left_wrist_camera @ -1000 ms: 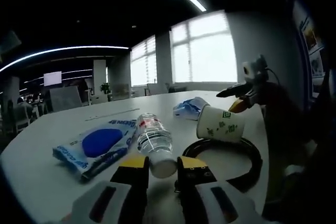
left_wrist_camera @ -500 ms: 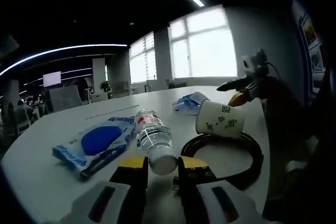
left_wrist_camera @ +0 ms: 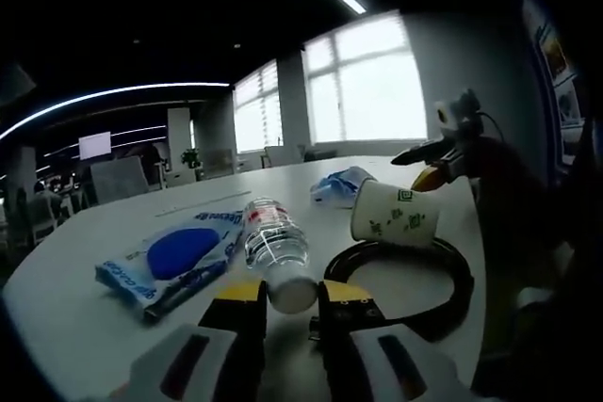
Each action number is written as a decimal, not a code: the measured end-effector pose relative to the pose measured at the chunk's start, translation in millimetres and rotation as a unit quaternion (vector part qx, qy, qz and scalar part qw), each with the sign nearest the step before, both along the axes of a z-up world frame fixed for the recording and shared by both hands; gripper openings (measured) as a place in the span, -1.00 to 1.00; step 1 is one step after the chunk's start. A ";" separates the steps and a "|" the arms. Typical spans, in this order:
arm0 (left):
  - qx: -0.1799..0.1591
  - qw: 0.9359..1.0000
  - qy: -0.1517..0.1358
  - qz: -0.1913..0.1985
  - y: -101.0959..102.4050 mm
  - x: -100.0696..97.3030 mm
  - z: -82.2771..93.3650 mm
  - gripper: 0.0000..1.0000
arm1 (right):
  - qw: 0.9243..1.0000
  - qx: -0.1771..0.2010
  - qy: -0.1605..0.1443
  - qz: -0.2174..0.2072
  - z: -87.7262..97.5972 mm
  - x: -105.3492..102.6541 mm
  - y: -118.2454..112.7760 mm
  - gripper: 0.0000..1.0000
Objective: Arrange the tabletop items into an orderly group along one side of the table until the central work area is clear of visible clutter.
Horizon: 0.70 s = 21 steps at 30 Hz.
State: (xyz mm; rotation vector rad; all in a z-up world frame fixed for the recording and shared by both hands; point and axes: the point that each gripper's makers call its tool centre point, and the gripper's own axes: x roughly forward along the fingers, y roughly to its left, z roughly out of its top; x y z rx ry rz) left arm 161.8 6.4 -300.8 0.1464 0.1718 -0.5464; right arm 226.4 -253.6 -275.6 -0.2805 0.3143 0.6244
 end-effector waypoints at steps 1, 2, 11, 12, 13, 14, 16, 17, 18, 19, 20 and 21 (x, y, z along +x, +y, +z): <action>-0.001 1.000 -0.001 0.001 0.4 -0.3 -0.2 -0.63 | 1.000 0.000 0.000 0.000 -0.3 0.0 -0.2 0.89; -0.001 1.000 -0.003 0.001 0.4 -1.0 -0.1 -0.64 | 1.000 0.001 0.000 0.000 -0.6 0.1 -0.2 0.89; -0.021 0.999 -0.036 0.008 2.1 -4.7 13.0 -0.65 | 1.000 0.000 0.004 0.000 -4.4 1.1 -1.6 0.89; -0.024 0.999 -0.037 0.008 2.3 -5.2 14.3 -0.65 | 1.000 0.001 0.005 -0.002 -4.5 1.2 -2.4 0.89; -0.022 0.999 -0.037 0.010 2.7 -5.8 15.9 -0.65 | 1.000 0.001 0.004 -0.002 -4.5 1.3 -2.6 0.89; -0.022 0.999 -0.042 0.009 2.7 -6.2 18.0 -0.65 | 1.000 0.001 0.004 -0.002 -4.6 1.4 -2.8 0.89; -0.026 0.998 -0.049 0.010 2.5 -6.5 23.7 -0.65 | 1.000 0.001 0.006 -0.002 -5.6 1.5 -2.8 0.89; -0.027 0.998 -0.052 0.010 2.4 -6.8 26.3 -0.65 | 1.000 0.001 0.006 -0.001 -5.9 1.5 -2.6 0.89; -0.029 0.998 -0.054 0.011 2.4 -6.6 28.3 -0.65 | 1.000 0.001 0.006 -0.001 -6.0 1.3 -2.5 0.89; -0.028 0.998 -0.057 0.009 2.0 -6.5 30.3 -0.65 | 1.000 0.001 0.006 -0.001 -6.2 1.2 -2.3 0.89; -0.027 0.998 -0.058 0.009 1.7 -6.5 32.1 -0.65 | 1.000 0.001 0.006 -0.001 -6.3 1.1 -2.5 0.89; -0.026 0.998 -0.060 0.009 1.3 -6.7 33.1 -0.65 | 1.000 0.001 0.006 -0.001 -6.3 1.2 -2.6 0.89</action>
